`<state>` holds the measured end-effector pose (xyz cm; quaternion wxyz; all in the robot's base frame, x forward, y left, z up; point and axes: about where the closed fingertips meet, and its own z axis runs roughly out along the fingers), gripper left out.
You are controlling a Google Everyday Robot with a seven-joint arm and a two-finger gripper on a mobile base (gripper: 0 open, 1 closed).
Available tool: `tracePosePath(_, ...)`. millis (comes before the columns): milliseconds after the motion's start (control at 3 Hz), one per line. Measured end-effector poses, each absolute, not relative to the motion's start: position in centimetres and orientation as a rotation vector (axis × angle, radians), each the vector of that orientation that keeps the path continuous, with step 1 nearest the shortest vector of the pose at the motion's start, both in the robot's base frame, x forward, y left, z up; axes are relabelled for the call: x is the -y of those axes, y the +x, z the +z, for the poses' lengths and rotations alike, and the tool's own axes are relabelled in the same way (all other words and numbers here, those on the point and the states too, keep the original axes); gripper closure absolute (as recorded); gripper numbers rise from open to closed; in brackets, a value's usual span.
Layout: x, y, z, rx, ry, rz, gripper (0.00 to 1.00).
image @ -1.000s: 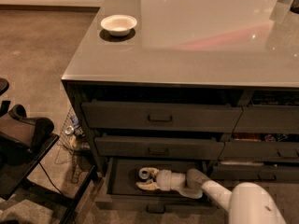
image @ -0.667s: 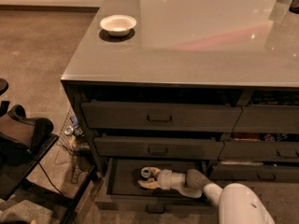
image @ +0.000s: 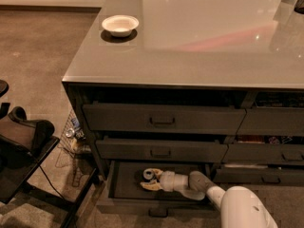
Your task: Place pepsi can into bottom drawer
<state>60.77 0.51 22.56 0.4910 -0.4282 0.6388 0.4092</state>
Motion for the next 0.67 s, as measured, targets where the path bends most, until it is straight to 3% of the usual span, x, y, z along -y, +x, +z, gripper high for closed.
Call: tracePosePath(667,-1.02,60.65,22.55,-1.548,-1.042,1.002,0.16)
